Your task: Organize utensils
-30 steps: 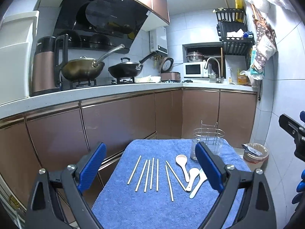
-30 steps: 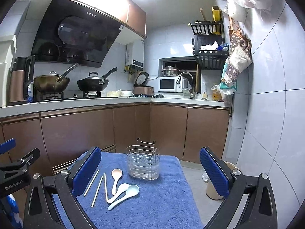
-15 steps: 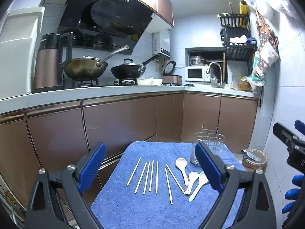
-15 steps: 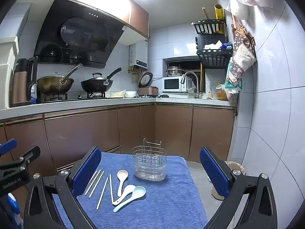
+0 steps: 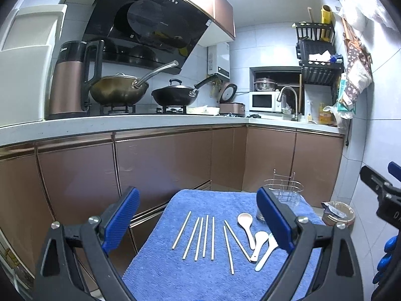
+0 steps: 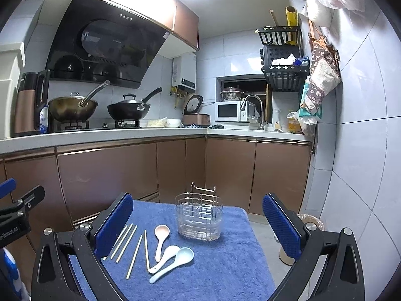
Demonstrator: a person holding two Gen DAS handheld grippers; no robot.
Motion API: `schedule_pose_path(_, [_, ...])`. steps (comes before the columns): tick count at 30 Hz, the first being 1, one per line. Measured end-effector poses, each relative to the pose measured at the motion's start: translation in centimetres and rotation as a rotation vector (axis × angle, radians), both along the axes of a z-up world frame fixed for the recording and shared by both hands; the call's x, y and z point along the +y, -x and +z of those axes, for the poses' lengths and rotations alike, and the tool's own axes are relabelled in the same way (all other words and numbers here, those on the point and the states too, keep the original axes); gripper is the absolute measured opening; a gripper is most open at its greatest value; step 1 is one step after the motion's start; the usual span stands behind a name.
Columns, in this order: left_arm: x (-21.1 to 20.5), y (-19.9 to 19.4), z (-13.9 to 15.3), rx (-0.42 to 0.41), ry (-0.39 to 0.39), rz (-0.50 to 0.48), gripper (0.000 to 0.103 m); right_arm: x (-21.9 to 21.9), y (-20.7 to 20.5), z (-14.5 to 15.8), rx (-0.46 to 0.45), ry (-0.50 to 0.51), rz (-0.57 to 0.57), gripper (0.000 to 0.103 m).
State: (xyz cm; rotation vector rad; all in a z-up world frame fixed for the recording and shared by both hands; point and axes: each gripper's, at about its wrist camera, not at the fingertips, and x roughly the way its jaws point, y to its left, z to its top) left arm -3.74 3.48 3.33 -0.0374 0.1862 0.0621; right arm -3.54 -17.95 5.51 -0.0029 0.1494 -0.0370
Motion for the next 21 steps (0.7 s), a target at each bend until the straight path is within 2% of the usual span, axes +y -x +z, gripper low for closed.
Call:
schedule_pose_path(8, [1.9, -1.8, -0.8, 0.025, 0.034, 0.038, 0.095, 0.3, -2.1, -0.6, 0.015, -0.006, 0.031, 0.103])
schedule_pose_path(14, [3.4, -4.0, -1.8, 0.087, 0.041, 0.064, 0.095, -0.1, -5.3, -2.4, 0.105, -0.033, 0.073, 0.103])
schedule_pose_path(21, [4.2, -7.7, -4.2, 0.211, 0.064, 0.053, 0.095, -1.1, -8.9, -5.3, 0.225, -0.063, 0.098, 0.103])
